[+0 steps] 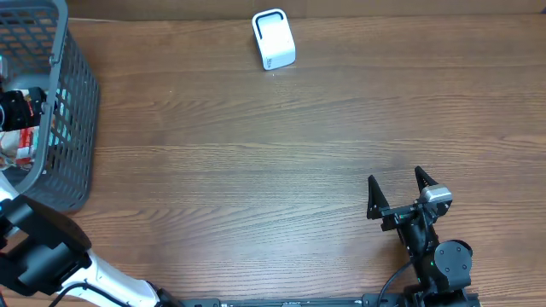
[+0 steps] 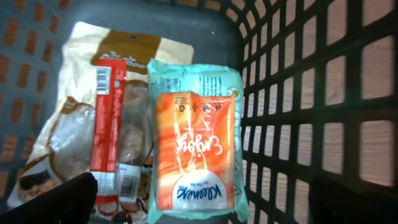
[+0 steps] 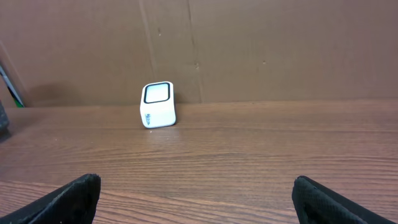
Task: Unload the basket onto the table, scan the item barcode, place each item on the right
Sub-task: 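Move the left gripper left into the grey basket, then grasp the orange-and-teal wet-wipe packet in the basket with the left gripper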
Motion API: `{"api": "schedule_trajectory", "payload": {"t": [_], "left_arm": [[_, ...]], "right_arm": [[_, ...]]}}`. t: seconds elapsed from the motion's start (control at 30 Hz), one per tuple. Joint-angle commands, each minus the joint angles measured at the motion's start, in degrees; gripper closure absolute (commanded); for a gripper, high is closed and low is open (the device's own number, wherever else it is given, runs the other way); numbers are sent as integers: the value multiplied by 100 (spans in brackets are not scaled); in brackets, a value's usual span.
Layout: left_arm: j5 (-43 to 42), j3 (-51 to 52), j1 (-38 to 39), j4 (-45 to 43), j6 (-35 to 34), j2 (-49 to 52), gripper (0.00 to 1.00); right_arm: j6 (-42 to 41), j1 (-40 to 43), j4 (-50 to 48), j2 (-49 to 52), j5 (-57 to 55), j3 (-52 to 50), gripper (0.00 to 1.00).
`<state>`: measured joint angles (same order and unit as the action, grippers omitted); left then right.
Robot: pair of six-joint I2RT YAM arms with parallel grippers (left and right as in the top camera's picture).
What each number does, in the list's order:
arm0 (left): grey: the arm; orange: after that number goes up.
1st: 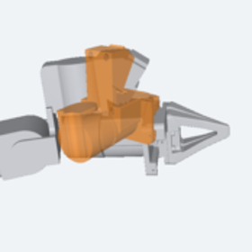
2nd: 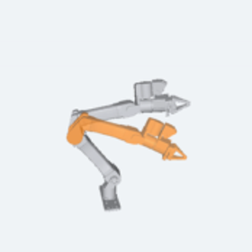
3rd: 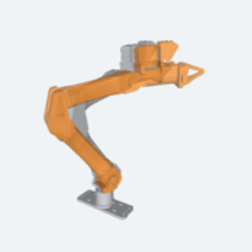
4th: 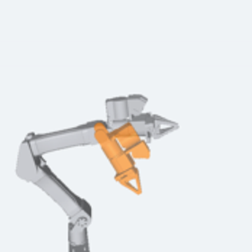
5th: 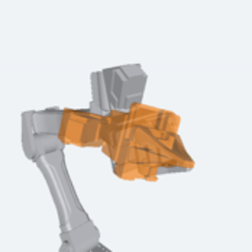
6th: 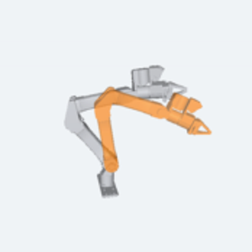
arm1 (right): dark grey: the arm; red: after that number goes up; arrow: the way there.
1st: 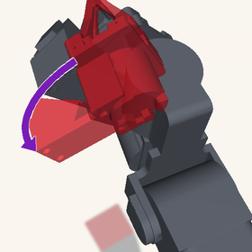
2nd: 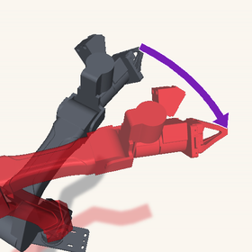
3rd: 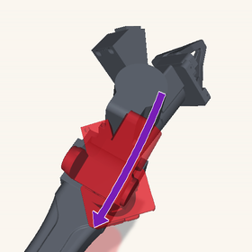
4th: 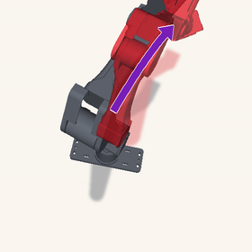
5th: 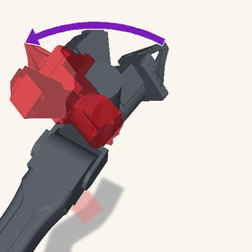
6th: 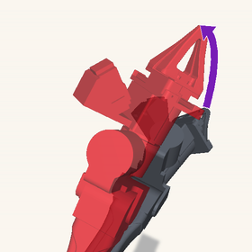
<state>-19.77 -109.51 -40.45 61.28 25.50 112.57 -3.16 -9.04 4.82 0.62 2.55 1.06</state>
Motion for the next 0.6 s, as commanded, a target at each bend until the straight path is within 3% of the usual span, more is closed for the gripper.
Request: {"api": "schedule_trajectory", "payload": {"t": [0.0, 0.57], "left_arm": [[-31, -125, 72, 9, 175, 264, 0], [232, -122, 107, -96, 109, 1196, 0]], "right_arm": [[17, 17, -15, -46, -33, -61, 0], [17, 17, -15, -46, -33, -61, 0]]}}
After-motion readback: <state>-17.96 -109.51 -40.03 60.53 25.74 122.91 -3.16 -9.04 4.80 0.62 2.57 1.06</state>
